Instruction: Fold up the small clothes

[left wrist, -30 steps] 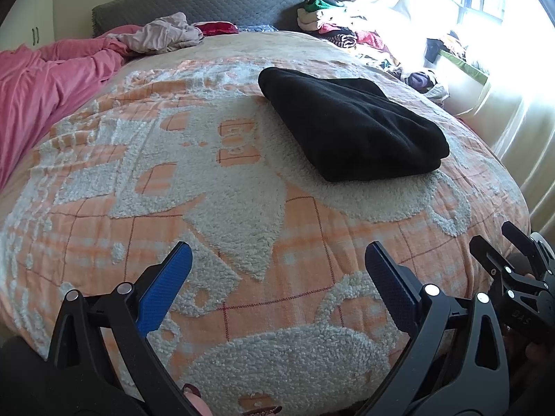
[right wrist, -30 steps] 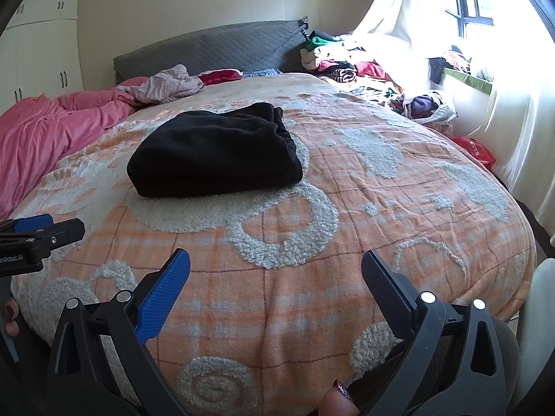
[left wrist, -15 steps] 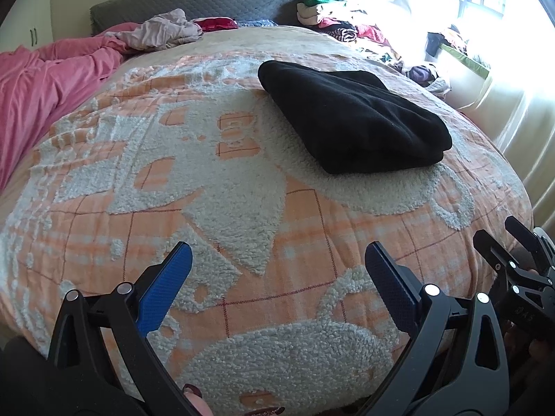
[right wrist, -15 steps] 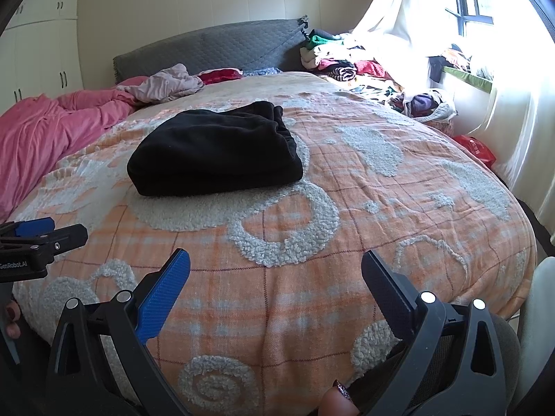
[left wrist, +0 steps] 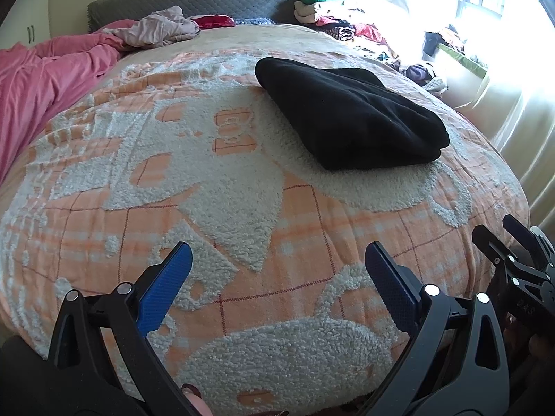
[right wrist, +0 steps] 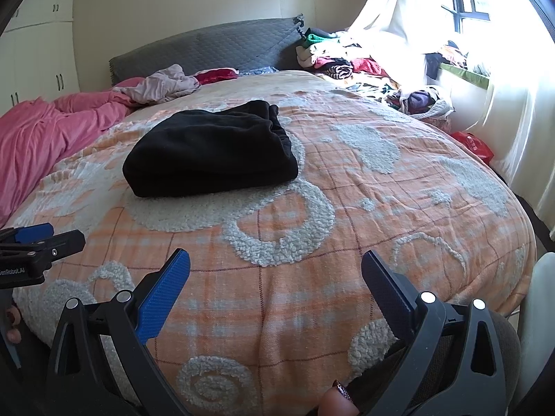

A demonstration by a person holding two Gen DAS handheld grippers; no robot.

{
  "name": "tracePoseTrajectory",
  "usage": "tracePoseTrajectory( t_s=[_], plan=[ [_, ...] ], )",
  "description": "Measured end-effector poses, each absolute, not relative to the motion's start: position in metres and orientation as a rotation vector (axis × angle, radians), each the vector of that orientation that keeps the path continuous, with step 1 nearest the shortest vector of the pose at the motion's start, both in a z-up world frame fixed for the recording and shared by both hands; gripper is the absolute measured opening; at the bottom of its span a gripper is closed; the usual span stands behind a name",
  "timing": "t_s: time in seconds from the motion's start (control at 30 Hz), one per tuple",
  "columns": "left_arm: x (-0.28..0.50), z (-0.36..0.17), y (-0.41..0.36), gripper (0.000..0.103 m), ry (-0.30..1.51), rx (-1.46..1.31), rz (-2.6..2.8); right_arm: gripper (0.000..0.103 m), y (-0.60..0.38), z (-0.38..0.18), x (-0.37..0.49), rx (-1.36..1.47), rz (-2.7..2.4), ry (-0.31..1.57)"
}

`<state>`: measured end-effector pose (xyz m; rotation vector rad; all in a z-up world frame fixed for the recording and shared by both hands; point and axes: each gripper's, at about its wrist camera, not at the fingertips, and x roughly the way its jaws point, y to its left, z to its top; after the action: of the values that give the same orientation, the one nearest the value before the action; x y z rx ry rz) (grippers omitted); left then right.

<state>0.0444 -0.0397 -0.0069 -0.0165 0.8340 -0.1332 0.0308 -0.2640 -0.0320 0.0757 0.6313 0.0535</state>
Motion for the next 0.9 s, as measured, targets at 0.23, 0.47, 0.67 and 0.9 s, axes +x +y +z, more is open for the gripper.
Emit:
tracePoseTrajectory(
  t_s=[0.23,0.47,0.67,0.9],
  plan=[
    [0.046,-0.01,-0.028,0.093,0.869,-0.073,-0.142,0.098,-0.282,-0.028,0.031,0.155,0.016,0.639],
    [0.067,-0.001,0.078,0.093,0.865,-0.187,0.054,0.098,-0.417,0.008,0.007,0.336,-0.336,0.525],
    [0.097,0.009,0.246,0.093,0.865,-0.215,0.446,0.098,-0.599,-0.028,-0.029,0.361,-0.961,0.635],
    [0.121,0.003,0.423,0.093,0.85,-0.335,0.8,0.099,-0.727,-0.096,-0.076,0.638,-1.215,0.777]
  ],
)
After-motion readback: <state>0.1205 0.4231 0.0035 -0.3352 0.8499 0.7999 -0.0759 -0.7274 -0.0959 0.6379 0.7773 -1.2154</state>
